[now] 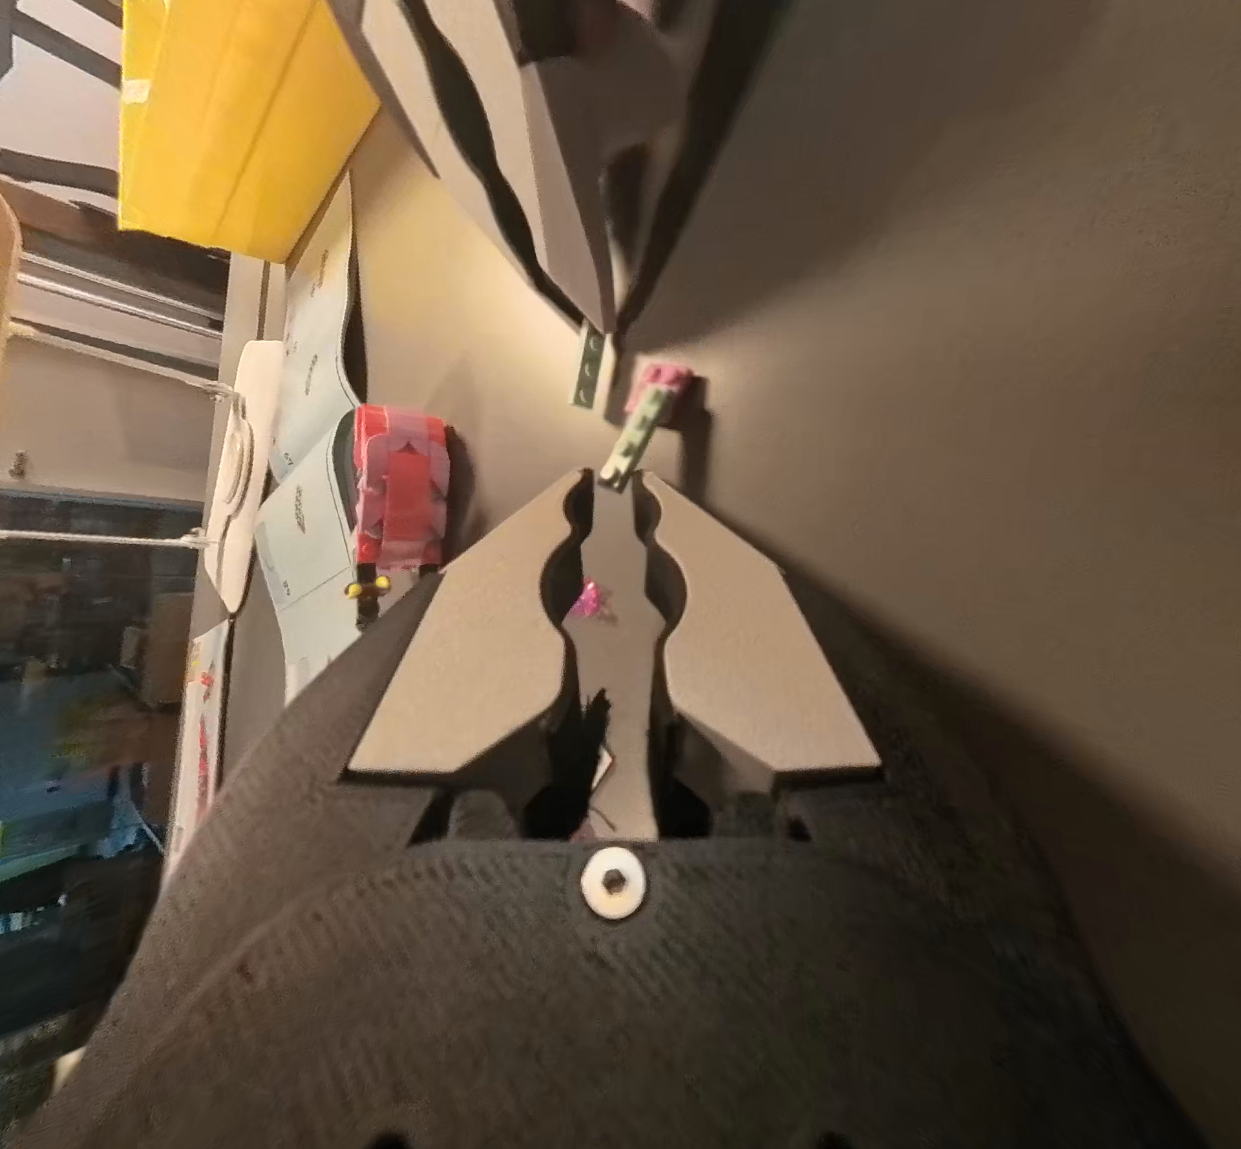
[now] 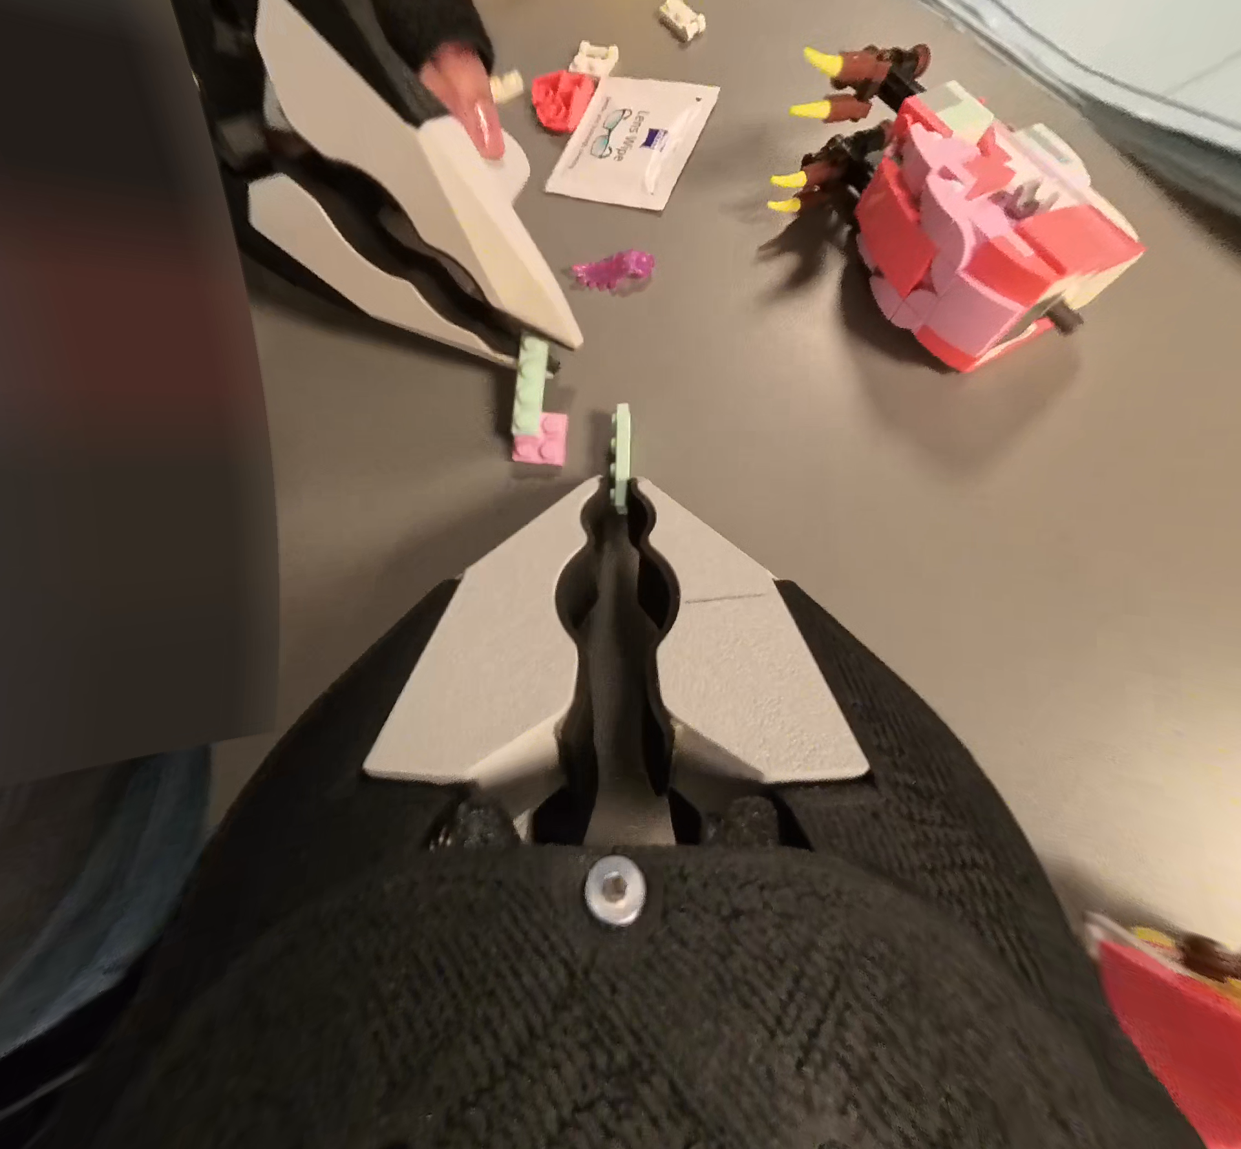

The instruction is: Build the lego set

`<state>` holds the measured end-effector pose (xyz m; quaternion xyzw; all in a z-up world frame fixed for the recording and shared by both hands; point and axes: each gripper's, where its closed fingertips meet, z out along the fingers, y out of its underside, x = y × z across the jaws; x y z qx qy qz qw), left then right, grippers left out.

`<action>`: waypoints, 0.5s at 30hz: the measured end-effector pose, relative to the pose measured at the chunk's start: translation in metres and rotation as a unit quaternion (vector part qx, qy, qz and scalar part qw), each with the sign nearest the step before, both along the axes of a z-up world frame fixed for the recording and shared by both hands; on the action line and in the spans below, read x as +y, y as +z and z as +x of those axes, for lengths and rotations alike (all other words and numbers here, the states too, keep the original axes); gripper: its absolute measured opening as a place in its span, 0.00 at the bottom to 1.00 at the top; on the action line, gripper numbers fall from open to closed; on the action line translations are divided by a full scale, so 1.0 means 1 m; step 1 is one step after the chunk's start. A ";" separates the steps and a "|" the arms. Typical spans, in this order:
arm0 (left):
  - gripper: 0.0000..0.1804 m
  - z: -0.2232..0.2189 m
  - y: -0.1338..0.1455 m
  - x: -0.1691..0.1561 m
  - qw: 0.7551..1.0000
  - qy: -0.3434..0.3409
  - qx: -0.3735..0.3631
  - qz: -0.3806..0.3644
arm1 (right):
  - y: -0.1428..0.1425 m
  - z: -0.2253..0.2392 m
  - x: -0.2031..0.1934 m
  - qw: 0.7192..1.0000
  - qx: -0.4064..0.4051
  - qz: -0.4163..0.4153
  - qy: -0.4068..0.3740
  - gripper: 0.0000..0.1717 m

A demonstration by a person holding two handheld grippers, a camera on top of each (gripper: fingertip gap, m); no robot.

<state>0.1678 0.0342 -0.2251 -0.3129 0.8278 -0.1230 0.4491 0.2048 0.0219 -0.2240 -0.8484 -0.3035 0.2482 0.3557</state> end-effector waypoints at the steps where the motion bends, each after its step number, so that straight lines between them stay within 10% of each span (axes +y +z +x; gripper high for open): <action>1: 0.09 -0.001 0.002 -0.001 1.000 -0.001 -0.002 -0.010 | 0.003 -0.002 -0.001 1.000 0.026 -0.013 -0.004 0.01; 9: 0.20 0.013 0.034 -0.018 0.995 -0.052 -0.078 0.027 | 0.039 -0.017 -0.012 0.959 0.254 -0.126 -0.011 0.01; 15: 0.21 0.013 0.029 -0.017 0.995 -0.055 -0.069 0.044 | 0.035 -0.011 -0.013 0.955 0.255 -0.149 -0.036 0.01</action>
